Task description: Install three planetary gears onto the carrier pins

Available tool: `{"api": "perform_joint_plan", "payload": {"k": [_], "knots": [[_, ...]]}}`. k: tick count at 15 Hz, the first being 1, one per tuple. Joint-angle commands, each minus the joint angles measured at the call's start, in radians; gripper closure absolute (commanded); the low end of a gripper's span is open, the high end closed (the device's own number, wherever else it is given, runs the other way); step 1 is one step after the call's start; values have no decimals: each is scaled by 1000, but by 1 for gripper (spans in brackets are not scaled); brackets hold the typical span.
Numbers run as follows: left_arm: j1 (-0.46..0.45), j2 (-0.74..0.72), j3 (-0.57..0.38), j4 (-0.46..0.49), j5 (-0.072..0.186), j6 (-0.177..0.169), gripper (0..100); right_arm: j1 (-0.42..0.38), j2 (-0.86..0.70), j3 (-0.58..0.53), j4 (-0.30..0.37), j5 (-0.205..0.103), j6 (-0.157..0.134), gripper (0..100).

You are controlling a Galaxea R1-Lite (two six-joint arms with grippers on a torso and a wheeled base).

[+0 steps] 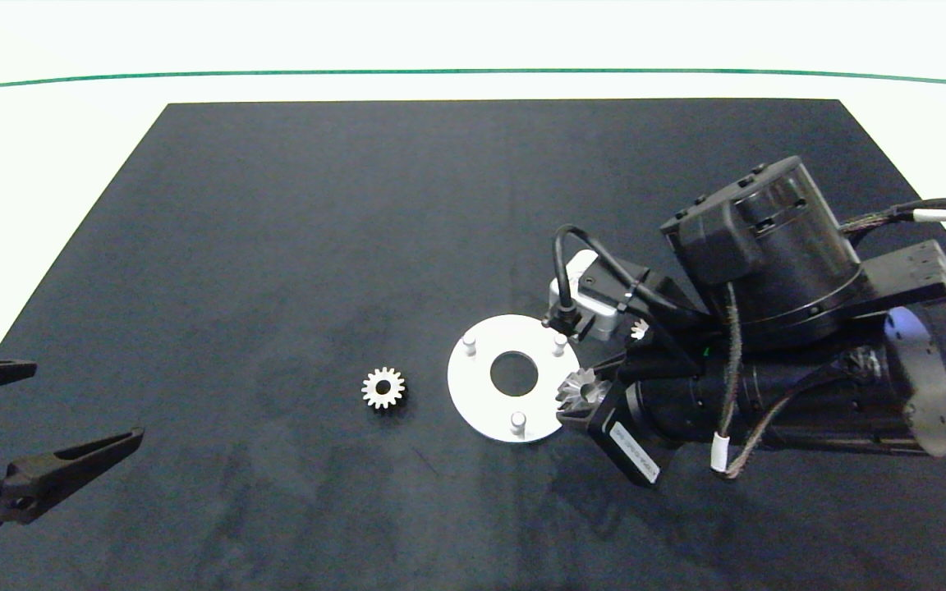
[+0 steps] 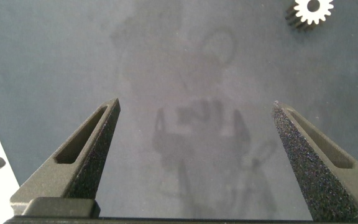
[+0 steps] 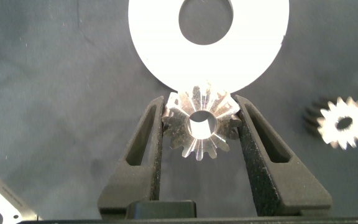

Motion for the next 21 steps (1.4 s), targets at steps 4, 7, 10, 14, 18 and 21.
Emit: {"api": "perform_joint_plan", "payload": {"k": [4,7,10,14,18,21], "knots": [[35,-10,-10,2,3,21,0,23,125,-75,19,0,-13,96],[36,-17,-15,2,3,24,0,43,144,-112,22,0,-13,96],[36,-16,-15,2,3,24,0,54,157,-139,63,-2,-13,96],[36,-16,-15,2,3,24,0,52,169,-142,63,-3,-13,96],[36,-16,-15,2,3,24,0,52,197,-156,52,-3,-12,96],[36,-16,-15,2,3,24,0,52,204,-164,51,-3,-12,96]]}}
